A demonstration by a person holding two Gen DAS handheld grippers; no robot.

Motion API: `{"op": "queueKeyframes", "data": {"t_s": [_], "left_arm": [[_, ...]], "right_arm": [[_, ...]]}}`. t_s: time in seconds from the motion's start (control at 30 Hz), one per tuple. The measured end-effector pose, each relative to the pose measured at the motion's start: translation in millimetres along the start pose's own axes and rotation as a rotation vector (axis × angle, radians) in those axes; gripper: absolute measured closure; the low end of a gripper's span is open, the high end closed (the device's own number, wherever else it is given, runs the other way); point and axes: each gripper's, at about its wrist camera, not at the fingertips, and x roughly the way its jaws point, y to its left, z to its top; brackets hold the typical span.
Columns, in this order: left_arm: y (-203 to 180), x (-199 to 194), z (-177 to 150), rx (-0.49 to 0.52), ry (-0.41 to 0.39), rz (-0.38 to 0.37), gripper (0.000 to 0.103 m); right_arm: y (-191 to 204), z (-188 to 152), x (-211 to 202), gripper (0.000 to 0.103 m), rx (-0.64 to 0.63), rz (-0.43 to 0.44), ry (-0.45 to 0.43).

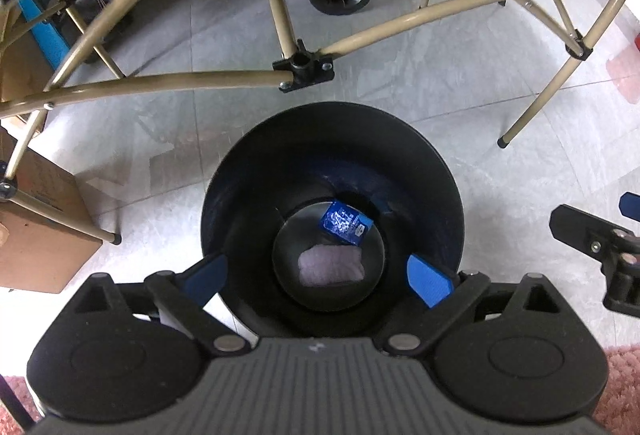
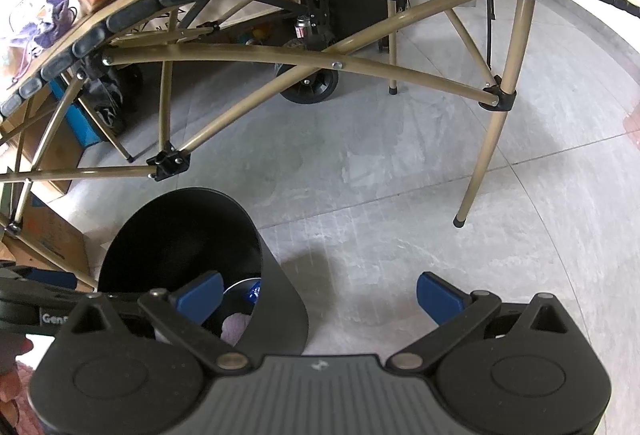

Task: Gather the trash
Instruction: 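Move both tools back toward the items on the table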

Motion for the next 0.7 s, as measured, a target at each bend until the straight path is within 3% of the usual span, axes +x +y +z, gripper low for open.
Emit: {"op": "queueKeyframes", "data": {"t_s": [0.5, 0.7], "left_arm": [[31.9, -89.0, -27.7, -0.014, -0.243, -0.004, 0.0], [53.9, -125.9, -35.9, -0.058, -0.355, -0.015, 0.0]], "right_arm": [[18.1, 1.8, -46.1, 0.0, -0.03, 0.083, -0.157], [38.3, 9.0, -78.7, 0.0, -0.081, 0.14, -0.287]]}}
